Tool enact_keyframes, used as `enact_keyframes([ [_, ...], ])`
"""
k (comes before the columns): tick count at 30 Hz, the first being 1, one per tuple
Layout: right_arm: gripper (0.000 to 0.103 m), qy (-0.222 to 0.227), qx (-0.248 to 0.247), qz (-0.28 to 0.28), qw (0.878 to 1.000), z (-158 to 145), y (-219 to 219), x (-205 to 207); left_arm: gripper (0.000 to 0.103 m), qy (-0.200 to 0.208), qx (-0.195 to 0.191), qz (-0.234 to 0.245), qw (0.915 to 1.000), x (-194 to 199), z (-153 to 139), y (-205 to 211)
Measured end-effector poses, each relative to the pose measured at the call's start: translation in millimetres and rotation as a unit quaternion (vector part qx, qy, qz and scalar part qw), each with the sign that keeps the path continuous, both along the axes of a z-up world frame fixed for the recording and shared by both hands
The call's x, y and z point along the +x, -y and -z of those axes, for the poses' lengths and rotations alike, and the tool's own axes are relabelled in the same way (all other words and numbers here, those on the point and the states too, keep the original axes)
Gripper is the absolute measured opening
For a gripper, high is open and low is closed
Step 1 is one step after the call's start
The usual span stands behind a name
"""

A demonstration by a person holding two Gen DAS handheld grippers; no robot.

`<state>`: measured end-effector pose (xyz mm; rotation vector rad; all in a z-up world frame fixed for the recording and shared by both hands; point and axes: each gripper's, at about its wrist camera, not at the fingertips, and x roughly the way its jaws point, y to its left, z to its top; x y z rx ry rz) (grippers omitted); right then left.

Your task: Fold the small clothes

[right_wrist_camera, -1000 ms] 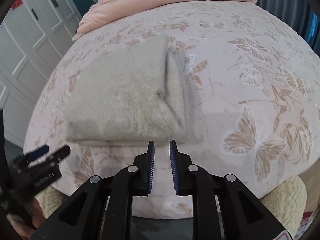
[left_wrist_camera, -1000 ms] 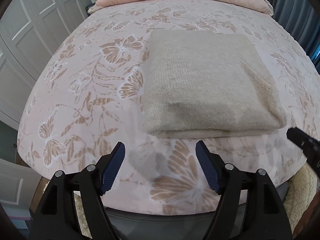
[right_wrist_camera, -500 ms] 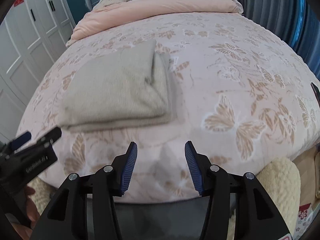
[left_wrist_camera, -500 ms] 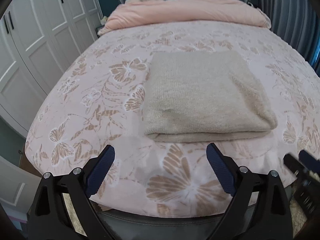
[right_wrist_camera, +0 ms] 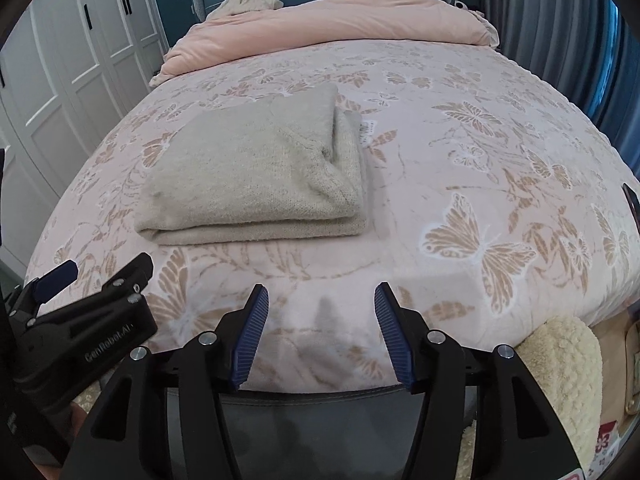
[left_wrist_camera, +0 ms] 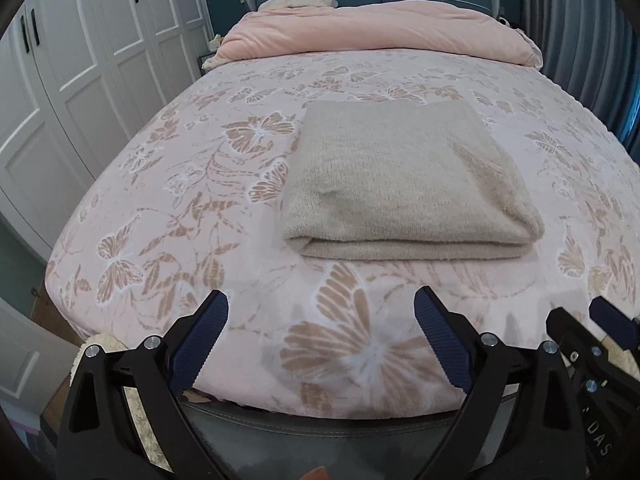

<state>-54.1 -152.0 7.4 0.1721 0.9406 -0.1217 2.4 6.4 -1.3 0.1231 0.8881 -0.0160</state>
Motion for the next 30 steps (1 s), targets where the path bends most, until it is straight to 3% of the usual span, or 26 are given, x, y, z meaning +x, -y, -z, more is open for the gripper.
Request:
enact_keyframes([
  [30, 0.055, -0.005, -0.004, 0.002, 1.0, 3.3, -3.2, -1.4, 0.092, 0.016, 0.023, 0.002, 0.9996, -9.4, 0.5, 11.6],
])
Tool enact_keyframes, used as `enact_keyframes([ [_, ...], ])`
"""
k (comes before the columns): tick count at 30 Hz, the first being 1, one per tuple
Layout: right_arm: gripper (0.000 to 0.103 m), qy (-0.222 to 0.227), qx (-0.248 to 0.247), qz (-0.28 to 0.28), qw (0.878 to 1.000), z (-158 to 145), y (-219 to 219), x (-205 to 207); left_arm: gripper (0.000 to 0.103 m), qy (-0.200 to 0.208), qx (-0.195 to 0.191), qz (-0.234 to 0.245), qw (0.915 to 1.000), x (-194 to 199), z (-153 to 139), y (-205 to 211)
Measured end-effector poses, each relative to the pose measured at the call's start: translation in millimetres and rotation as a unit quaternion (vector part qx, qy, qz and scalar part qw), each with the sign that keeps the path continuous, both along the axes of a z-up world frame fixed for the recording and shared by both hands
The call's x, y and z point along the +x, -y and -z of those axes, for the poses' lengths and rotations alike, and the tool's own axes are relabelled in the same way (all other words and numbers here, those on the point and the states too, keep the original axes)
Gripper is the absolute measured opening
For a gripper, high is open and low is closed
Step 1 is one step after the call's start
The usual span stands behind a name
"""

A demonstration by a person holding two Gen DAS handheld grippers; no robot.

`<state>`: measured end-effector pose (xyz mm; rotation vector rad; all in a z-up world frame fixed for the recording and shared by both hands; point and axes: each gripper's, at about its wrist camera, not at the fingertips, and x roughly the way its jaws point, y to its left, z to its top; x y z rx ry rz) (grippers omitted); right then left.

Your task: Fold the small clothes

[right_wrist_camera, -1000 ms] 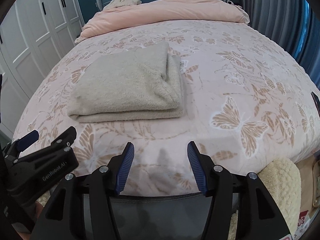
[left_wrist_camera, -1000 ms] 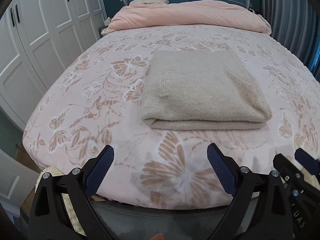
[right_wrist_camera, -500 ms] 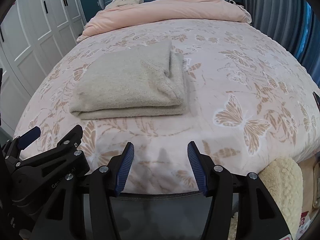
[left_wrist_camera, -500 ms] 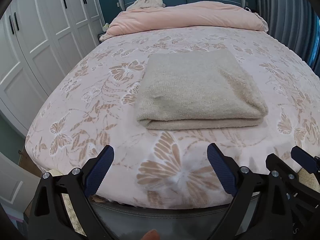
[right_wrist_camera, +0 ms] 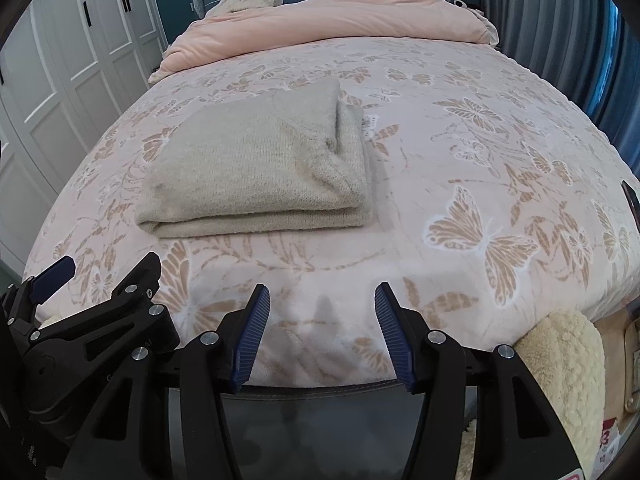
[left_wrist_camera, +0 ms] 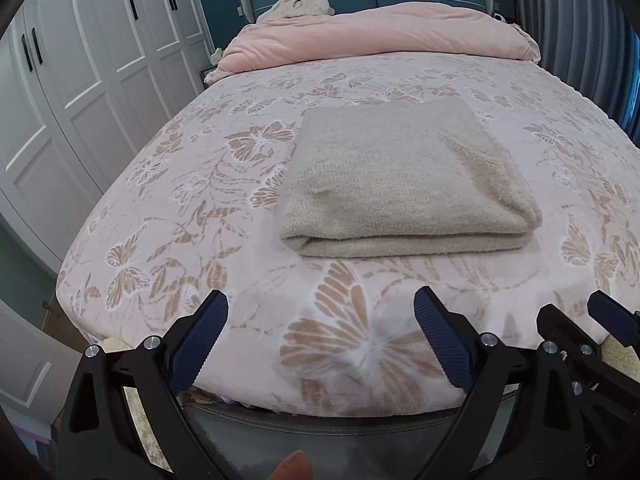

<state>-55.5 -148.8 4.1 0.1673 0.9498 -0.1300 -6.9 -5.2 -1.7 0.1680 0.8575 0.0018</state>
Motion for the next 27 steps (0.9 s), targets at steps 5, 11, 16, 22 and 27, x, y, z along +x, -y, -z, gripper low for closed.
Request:
enact_keyframes([
  [5, 0.055, 0.0, -0.001, 0.0, 1.0, 0.5, 0.8, 0.9, 0.092, 0.004, 0.002, -0.001, 1.0, -0.4, -0.4, -0.4],
  [11, 0.055, -0.001, -0.002, 0.006, 1.0, -0.4, -5.0, -0.9, 0.095, 0.003, 0.002, 0.004, 1.0, 0.7, 1.2, -0.2],
  [16, 0.048, -0.004, -0.003, 0.006, 1.0, 0.6, -10.8, -1.9, 0.095, 0.007, 0.003, 0.005, 1.0, 0.7, 2.2, -0.8],
  [22, 0.045, -0.011, 0.0, 0.006, 1.0, 3.6, -16.1, -1.0, 0.095, 0.007, -0.005, -0.002, 1.0, 1.4, 1.3, -2.7],
  [27, 0.045, -0.011, -0.004, 0.003, 1.0, 3.4, -18.1, -0.5, 0.095, 0.003, -0.008, -0.005, 1.0, 2.4, 2.3, -4.3],
])
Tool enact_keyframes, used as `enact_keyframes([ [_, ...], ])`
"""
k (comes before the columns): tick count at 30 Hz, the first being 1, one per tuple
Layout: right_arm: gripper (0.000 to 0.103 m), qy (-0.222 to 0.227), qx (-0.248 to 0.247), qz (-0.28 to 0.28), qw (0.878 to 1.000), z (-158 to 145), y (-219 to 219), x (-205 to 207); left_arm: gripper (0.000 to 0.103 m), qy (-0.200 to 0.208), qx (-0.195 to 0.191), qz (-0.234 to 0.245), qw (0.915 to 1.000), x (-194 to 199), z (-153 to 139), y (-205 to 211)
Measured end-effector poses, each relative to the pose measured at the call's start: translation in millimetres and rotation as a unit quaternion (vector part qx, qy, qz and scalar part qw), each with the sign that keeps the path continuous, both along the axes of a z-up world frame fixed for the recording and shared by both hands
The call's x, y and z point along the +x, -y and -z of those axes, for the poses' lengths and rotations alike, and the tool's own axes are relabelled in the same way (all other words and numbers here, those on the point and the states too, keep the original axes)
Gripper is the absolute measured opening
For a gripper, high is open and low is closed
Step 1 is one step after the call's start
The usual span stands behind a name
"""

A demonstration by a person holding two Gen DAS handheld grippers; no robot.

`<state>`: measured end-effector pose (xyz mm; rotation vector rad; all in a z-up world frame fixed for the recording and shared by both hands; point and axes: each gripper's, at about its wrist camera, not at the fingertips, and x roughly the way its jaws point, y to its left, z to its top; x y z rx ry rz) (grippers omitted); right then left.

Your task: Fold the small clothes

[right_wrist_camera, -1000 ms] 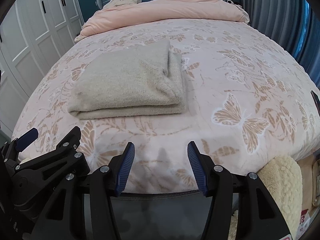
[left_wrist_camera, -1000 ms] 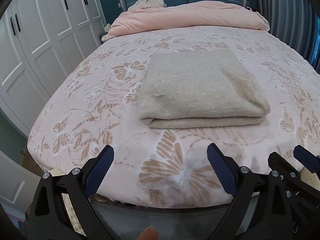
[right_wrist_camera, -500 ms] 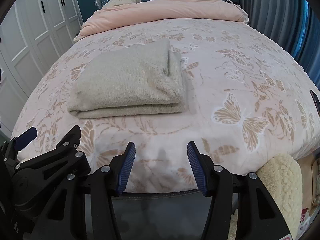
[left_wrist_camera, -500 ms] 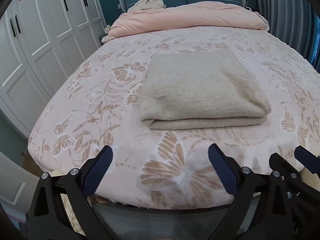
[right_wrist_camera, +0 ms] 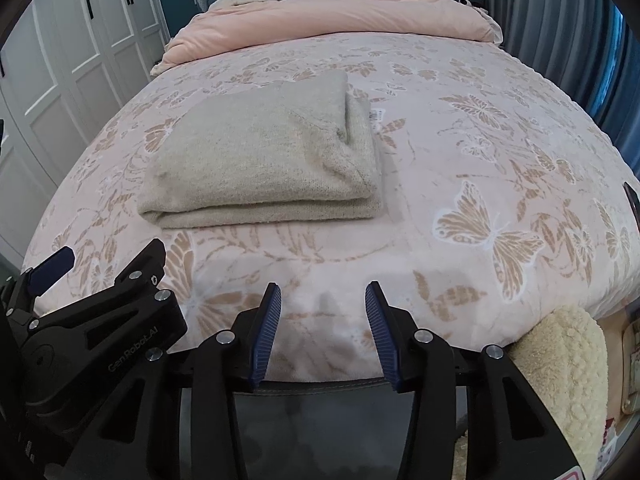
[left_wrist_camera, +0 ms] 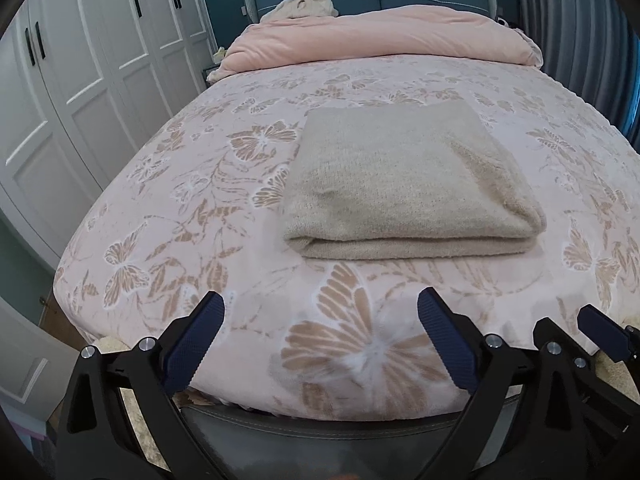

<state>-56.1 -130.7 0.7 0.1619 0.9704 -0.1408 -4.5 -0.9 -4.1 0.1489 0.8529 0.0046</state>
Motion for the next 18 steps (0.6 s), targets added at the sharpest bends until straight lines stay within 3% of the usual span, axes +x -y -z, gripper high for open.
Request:
enact_keyframes([
  [18, 0.045, 0.003, -0.002, 0.001, 1.0, -2.6, -0.7, -0.2, 0.095, -0.002, -0.002, -0.001, 1.0, -0.7, 1.3, -0.7],
])
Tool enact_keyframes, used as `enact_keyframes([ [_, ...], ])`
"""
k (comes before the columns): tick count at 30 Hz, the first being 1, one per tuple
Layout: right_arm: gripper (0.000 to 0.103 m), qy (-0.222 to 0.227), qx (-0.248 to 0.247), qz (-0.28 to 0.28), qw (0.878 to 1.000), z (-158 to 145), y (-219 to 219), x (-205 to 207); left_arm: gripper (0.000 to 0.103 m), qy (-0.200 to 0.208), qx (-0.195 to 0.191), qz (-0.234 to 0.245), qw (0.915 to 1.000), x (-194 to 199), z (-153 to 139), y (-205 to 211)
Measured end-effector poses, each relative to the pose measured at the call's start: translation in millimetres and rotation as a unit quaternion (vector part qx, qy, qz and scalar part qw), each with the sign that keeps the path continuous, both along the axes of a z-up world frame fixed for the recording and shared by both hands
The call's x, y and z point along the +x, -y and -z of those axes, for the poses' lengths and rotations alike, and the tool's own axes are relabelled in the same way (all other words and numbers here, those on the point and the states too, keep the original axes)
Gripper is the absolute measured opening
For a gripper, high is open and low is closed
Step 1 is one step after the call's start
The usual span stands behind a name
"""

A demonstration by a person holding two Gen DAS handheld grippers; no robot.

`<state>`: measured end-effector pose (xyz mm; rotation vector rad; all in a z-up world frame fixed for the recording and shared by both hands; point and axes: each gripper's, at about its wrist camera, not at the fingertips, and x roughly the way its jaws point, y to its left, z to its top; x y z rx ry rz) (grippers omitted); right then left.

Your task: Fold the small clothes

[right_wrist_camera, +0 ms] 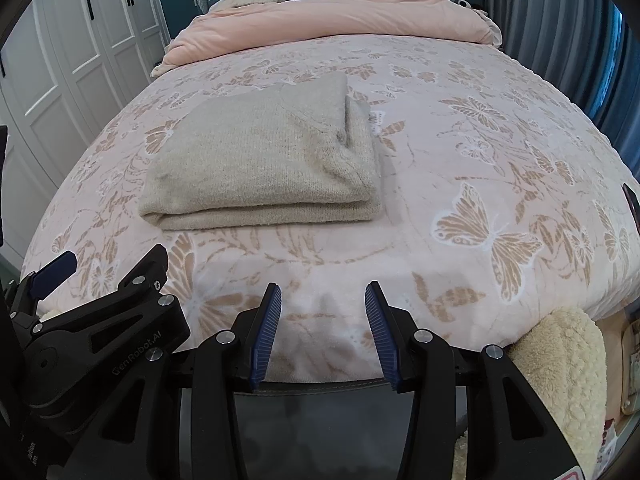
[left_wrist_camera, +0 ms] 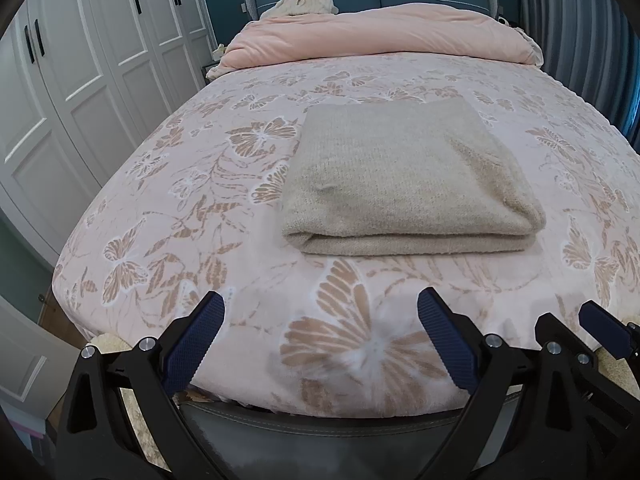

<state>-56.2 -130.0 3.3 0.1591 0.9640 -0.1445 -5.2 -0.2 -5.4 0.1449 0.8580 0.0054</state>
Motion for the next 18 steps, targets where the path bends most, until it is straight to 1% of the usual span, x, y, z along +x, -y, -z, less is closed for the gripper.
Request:
enact_keyframes([
  [18, 0.045, -0.001, 0.002, 0.005, 1.0, 0.4, 1.7, 1.8, 0.095, -0.003, 0.002, 0.002, 1.0, -3.1, 2.9, 0.5],
])
